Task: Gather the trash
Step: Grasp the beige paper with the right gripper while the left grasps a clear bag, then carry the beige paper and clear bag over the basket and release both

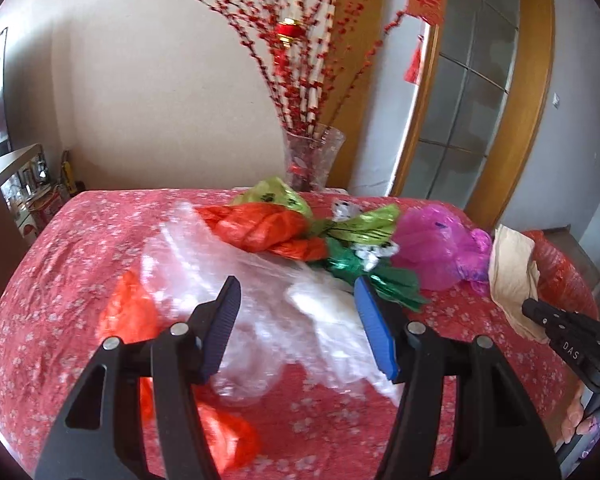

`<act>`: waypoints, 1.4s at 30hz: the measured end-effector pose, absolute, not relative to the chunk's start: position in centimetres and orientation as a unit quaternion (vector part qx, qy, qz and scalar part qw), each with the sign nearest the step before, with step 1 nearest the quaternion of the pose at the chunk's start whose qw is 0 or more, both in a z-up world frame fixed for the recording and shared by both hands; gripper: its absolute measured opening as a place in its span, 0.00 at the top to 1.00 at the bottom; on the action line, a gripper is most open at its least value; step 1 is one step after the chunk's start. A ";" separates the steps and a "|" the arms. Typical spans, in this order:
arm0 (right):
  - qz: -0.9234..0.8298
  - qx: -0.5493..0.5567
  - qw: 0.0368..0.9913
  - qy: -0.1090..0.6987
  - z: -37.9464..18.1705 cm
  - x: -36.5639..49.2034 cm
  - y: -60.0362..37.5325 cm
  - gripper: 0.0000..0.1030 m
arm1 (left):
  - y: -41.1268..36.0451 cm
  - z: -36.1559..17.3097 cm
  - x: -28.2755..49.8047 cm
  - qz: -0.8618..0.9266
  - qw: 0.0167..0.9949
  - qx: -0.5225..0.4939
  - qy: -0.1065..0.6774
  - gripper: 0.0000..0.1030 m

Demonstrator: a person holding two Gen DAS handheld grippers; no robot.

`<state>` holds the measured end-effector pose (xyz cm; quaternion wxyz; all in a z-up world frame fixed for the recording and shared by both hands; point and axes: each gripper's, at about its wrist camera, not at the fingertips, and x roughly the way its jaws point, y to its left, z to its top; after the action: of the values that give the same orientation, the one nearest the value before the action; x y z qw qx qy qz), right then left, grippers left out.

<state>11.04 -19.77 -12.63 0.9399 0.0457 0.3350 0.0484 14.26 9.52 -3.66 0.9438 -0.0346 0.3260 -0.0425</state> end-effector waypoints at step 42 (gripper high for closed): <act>0.053 0.094 0.941 0.320 -12.1 8.7 -22.7 0.95 | 5.7 0.6 9.1 -0.133 0.950 -0.023 0.282 0.86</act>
<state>8.67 -22.65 -12.12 0.9414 0.0938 0.3196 0.0529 9.08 5.70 0.59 0.9499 -0.0232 0.2816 -0.1334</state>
